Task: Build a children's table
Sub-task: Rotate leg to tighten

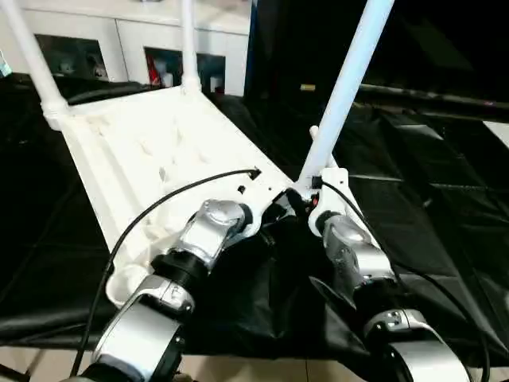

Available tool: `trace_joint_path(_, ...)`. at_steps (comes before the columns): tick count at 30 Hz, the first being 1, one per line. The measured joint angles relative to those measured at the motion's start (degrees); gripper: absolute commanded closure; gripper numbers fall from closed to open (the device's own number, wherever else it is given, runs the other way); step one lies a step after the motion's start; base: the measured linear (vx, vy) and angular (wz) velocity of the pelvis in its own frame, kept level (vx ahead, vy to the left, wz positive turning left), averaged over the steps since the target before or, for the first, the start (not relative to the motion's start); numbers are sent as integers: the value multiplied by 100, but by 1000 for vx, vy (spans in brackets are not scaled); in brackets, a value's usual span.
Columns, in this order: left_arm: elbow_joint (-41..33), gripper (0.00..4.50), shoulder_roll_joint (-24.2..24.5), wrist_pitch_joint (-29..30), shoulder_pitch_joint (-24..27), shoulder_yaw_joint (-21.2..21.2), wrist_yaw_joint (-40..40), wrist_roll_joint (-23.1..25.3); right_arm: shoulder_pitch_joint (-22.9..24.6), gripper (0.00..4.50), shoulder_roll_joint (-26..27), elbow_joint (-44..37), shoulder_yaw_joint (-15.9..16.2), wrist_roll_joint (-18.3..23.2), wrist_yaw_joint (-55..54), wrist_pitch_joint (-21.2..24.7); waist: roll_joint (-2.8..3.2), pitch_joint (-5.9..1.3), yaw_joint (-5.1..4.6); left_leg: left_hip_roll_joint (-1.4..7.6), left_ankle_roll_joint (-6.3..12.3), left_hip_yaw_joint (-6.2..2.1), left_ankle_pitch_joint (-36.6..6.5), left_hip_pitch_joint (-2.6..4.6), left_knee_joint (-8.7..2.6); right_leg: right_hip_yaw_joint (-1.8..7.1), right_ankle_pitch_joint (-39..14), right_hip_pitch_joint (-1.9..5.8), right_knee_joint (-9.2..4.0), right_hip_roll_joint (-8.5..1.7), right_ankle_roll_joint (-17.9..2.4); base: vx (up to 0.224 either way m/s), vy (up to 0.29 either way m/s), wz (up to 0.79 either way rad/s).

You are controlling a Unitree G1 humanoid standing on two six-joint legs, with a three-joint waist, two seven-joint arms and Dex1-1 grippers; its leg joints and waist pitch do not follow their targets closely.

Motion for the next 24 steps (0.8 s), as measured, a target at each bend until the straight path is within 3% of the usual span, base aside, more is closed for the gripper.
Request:
trace_joint_path(1,32,450,-3,-35,-12,-2,0,1,0,141,0,10,-8,-4,0,-28,4,2,3,0,0,0,0,-1,0,1,4,-1,0,0,-6,0,0,0)
trace_joint_path(5,314,450,-5,-233,-139,9,164,32,1,96,0,-23,-67,81,153,-46,8,4,-13,-2,0,1,0,-2,0,2,-1,-3,-2,0,4,0,0,0)
trace_joint_path(8,466,450,-2,-313,-219,66,396,59,128,96,-7,-293,26,78,251,-34,10,6,-57,-1,0,-4,0,-6,-1,0,3,-16,-3,0,17,0,0,0)
trace_joint_path(15,759,450,-89,-413,-383,150,716,46,802,96,-260,-1602,290,76,591,317,32,14,-33,-2,0,-3,0,-5,-16,2,5,-20,-10,3,14,0,0,0)
trace_joint_path(18,987,450,-117,-426,-507,310,1060,2,1077,96,-327,-2057,337,70,642,464,36,16,-93,-2,0,-6,0,-2,-20,8,5,-23,-14,10,14,0,0,0)
trace_joint_path(24,1201,450,11,-388,-657,680,1794,-76,1298,96,-275,-2183,373,70,586,602,20,24,-252,-4,-1,-25,-1,-28,-29,2,5,-53,-18,14,14,0,0,0)
